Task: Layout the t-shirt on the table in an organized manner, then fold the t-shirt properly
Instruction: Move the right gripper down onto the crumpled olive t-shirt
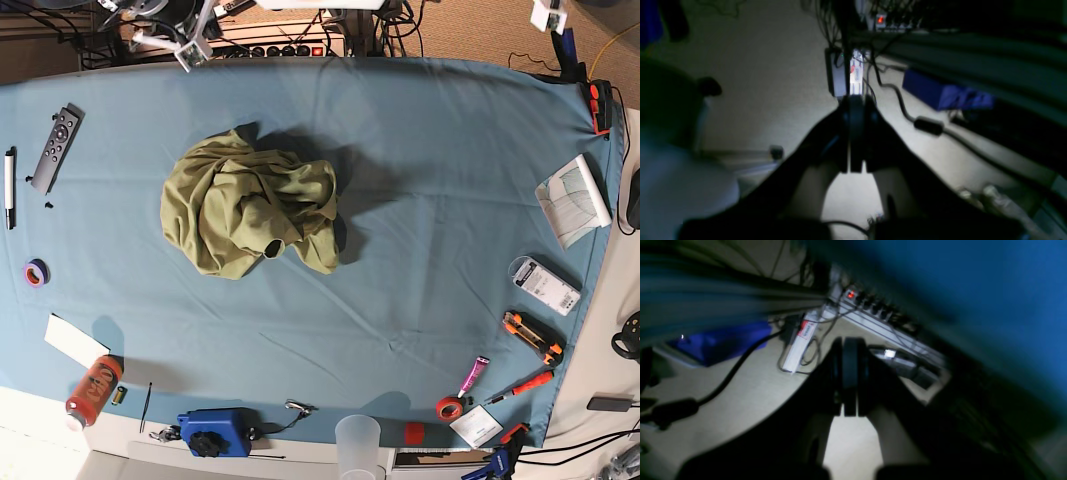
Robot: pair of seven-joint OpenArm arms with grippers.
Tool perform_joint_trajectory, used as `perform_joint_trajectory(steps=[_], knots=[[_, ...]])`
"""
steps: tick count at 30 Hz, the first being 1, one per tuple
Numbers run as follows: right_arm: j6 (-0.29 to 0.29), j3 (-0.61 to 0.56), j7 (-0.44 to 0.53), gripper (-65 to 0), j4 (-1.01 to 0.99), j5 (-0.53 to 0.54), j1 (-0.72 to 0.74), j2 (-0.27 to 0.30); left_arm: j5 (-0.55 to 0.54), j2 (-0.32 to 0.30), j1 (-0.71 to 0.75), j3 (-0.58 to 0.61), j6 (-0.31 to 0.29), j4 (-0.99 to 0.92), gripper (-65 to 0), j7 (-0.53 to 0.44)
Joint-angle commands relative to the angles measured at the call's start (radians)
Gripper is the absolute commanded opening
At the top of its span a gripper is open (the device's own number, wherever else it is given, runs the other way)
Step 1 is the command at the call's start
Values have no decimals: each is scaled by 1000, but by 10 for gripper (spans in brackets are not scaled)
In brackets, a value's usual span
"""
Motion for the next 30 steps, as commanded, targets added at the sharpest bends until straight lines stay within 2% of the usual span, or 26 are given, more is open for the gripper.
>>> perform_joint_trajectory(steps=[1, 6, 11, 18, 19, 22, 23, 24, 26, 30], knots=[[2, 3, 19, -650, 42, -3, -2, 6, -12, -2, 13, -5, -6, 41, -650, -8], [2, 3, 20, -650, 108, -24, 66, 6, -11, -3, -39, -5, -6, 158, -650, -18], [2, 3, 25, -650, 110, -26, 147, 6, -11, -3, -109, -5, -6, 167, -650, -77], [3, 3, 31, -650, 110, -144, 200, 6, -11, -3, -183, -5, -6, 167, -650, -78], [3, 3, 33, -608, 110, -151, 203, 6, -11, -3, -191, -4, -6, 167, -645, -82], [3, 3, 50, -398, 110, -173, 203, 6, -11, -3, -211, -3, -6, 167, -554, -115], [3, 3, 60, -349, 110, -180, 203, 6, -11, -3, -217, -3, -6, 167, -520, -127], [3, 3, 69, -326, 110, -185, 203, 6, -11, -3, -224, -3, -6, 167, -490, -130], [3, 3, 92, -325, 110, -184, 212, 6, -11, -3, -244, -3, -6, 167, -449, -130], [3, 2, 97, -326, 109, -184, 287, 6, -11, -5, -294, -3, -6, 167, -439, -130]])
